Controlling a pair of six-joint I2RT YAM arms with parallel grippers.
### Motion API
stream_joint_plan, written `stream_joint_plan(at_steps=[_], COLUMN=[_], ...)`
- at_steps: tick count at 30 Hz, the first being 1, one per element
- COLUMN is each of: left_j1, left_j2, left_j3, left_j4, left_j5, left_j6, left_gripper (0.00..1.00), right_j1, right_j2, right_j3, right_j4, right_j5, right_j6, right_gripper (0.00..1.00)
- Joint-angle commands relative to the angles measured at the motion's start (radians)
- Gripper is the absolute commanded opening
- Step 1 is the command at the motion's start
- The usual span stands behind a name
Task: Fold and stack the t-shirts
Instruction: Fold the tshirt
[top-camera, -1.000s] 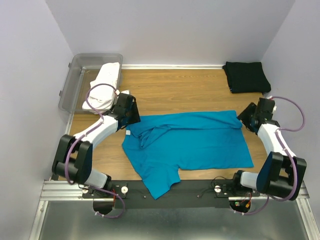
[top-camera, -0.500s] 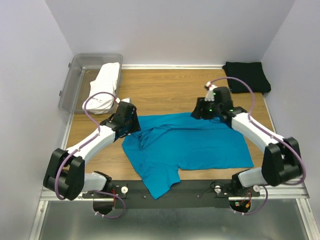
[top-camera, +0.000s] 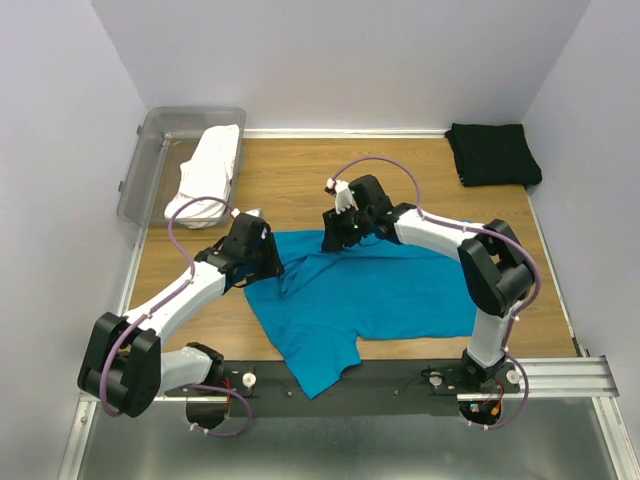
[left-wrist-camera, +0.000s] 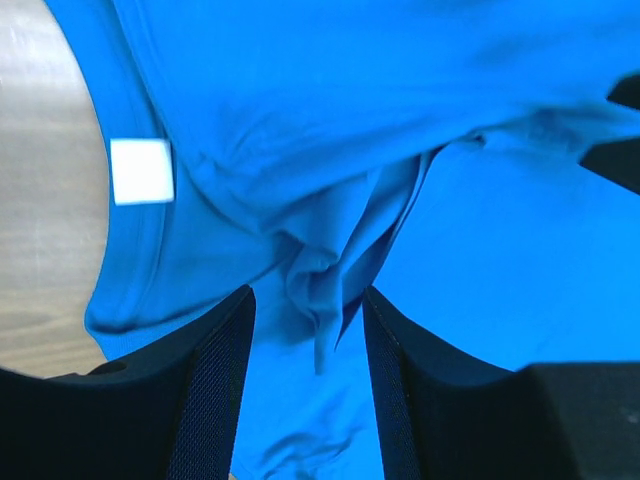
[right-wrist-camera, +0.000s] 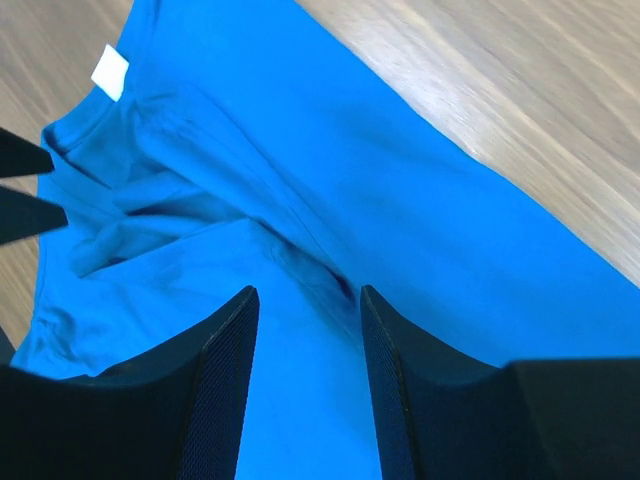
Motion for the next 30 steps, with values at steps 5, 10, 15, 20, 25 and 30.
stream_joint_plan(at_steps=[5,10,15,20,25,30], left_j1=[-0.024,-0.035,-0.036,-0.036,-0.036,-0.038], left_j2=[0.007,0.008,0.015,0.018,0.022,0.022], left_j3=[-0.034,-0.030,-0.031,-0.030,-0.026,-0.026], left_j4=[-0.034,-0.031,-0.029,-0.028,-0.026,-0.025], left_j5=[0.021,0.023,0.023,0.021,0.021,0.021], left_j6=[-0.057,-0.072,-0.077,-0.082,-0.082,-0.080], left_gripper=[0.56,0.56,0.55,0.55,0.55,0.55], right_j1=[0.044,0.047,0.056,0.067,0.072,0.073], right_j2=[0.138,0.171,0.180,0.180,0.181,0.175], right_j3=[0.100,0.128,0.128,0.123,0.123,0.114], right_j4=[0.022,0.021,0.021,0.021,0.019,0.021], right_j5=[-0.079,-0.108,-0.168,-0.199,-0.199,-0.184], right_j6=[-0.063,-0.075,-0.080,-0.075,-0.077,-0.077], right_gripper=[0.52,0.50,0.48,0.48,0.47,0.41])
